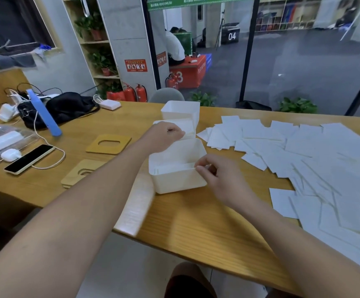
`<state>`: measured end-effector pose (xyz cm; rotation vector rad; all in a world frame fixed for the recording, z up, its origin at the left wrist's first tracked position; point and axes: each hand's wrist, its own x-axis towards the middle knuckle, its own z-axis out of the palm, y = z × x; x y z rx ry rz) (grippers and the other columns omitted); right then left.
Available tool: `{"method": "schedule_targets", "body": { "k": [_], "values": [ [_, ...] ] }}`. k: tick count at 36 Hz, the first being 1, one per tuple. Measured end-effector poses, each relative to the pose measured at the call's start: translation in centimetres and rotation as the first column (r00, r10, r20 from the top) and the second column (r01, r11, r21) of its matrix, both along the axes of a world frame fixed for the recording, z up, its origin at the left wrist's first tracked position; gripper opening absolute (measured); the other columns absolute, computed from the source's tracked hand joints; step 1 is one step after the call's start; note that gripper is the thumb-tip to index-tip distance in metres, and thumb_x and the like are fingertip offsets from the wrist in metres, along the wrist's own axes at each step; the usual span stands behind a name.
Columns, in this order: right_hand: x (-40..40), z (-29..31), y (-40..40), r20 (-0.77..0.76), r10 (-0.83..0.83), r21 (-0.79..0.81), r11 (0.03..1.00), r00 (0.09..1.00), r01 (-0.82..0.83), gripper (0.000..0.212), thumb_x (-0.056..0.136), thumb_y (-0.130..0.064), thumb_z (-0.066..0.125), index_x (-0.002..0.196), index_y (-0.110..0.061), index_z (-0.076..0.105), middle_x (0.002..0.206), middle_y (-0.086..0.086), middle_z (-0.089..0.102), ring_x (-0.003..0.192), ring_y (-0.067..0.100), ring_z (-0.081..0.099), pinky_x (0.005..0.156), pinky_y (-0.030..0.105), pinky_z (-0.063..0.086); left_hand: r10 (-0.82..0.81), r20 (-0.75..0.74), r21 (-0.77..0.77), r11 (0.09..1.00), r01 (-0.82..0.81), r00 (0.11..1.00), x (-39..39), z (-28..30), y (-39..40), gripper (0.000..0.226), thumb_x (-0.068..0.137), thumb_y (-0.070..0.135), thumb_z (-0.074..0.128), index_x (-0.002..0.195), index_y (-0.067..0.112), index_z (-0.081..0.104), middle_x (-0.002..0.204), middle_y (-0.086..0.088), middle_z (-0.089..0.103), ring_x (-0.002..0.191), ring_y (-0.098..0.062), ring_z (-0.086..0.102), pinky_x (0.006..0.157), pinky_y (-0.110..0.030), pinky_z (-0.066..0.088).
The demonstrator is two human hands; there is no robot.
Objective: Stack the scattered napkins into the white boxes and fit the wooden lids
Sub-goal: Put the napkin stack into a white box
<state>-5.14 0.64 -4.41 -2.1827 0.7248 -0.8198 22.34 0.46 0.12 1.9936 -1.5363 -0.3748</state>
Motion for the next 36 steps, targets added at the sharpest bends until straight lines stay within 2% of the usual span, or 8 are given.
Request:
{"method": "schedule_targets", "body": {
  "k": [5,9,15,23,27,29,32,36],
  "values": [
    [1.5,-0.2,-0.3,0.034,-0.001,0.057,0.998,0.999,-0.001,0.007,0.106,-0.025,0.068,0.104,-0.029,0.073,0.082,-0.022,0.064,0.077,-0.001,0.060,0.067,0.011,0.043,-0.027,0.244,0.071,0.997,0.010,0.969,0.3,0.2,-0.5,0.036,0.112,0.033,0.045,0.136,0.029,0.071,0.136,0.013,0.071,0.121,-0.013,0.062,0.097,-0.034,0.051],
    [2.2,-0.1,-0.5,0.021,0.005,0.079,0.997,1.000,-0.007,0.009,0.106,-0.025,0.067,0.109,-0.032,0.072,0.093,-0.021,0.068,0.080,-0.001,0.063,0.068,0.011,0.044,-0.050,0.297,0.102,0.995,0.020,0.954,0.5,0.4,-0.9,0.040,0.115,0.028,0.039,0.141,0.025,0.069,0.145,0.009,0.067,0.130,-0.015,0.059,0.099,-0.030,0.046],
    [1.3,0.2,-0.2,0.085,0.007,0.145,0.989,0.996,-0.019,0.032,0.105,-0.020,0.069,0.135,-0.033,0.065,0.119,-0.022,0.070,0.081,0.009,0.069,0.075,0.016,0.054,-0.050,0.318,0.068,0.997,0.030,0.947,0.2,0.0,-0.7,0.040,0.117,0.030,0.039,0.141,0.024,0.070,0.144,0.005,0.069,0.131,-0.019,0.061,0.101,-0.031,0.046],
    [-2.3,0.9,0.1,0.103,-0.021,0.110,0.994,0.994,0.009,0.047,0.102,-0.023,0.073,0.143,-0.042,0.060,0.131,-0.031,0.065,0.092,0.010,0.066,0.085,0.024,0.058,-0.092,0.317,-0.105,0.986,0.132,0.944,-4.6,0.8,-0.4,0.035,0.113,0.035,0.053,0.141,0.025,0.069,0.153,0.005,0.063,0.145,-0.016,0.051,0.119,-0.036,0.037],
    [-4.8,1.4,0.3,0.155,-0.076,0.086,0.994,0.985,0.064,0.044,0.102,-0.027,0.073,0.141,-0.044,0.062,0.112,-0.018,0.073,0.093,0.011,0.066,0.085,0.019,0.054,-0.140,0.349,-0.173,0.962,0.210,0.927,-9.2,0.9,-0.5,0.036,0.109,0.040,0.057,0.140,0.026,0.070,0.155,0.005,0.060,0.146,-0.016,0.049,0.122,-0.040,0.039],
    [-6.3,1.5,0.4,0.134,-0.092,0.051,0.995,0.987,0.086,0.042,0.102,-0.028,0.074,0.140,-0.041,0.063,0.105,-0.016,0.072,0.092,0.009,0.066,0.082,0.017,0.052,-0.159,0.333,-0.200,0.951,0.234,0.929,-11.6,0.8,-0.3,0.035,0.109,0.037,0.058,0.139,0.026,0.071,0.154,0.006,0.061,0.144,-0.014,0.050,0.120,-0.037,0.039],
    [-8.7,0.7,0.2,0.073,-0.088,-0.014,0.996,0.993,0.089,0.037,0.101,-0.025,0.075,0.136,-0.032,0.067,0.125,-0.021,0.068,0.102,0.004,0.066,0.084,0.018,0.052,-0.207,0.290,-0.215,0.937,0.274,0.934,-15.1,0.1,0.0,0.030,0.108,0.033,0.060,0.134,0.026,0.073,0.148,0.008,0.065,0.141,-0.011,0.052,0.117,-0.035,0.042],
    [-12.8,-2.1,-0.8,-0.104,-0.169,-0.099,0.982,0.980,0.159,0.037,0.100,-0.035,0.074,0.136,-0.032,0.065,0.132,-0.023,0.064,0.113,-0.002,0.061,0.100,0.027,0.050,-0.285,0.246,-0.150,0.933,0.327,0.926,-19.3,-2.1,0.1,0.030,0.110,0.031,0.058,0.134,0.022,0.074,0.142,0.008,0.069,0.136,-0.011,0.056,0.116,-0.032,0.042]
  ]
}}
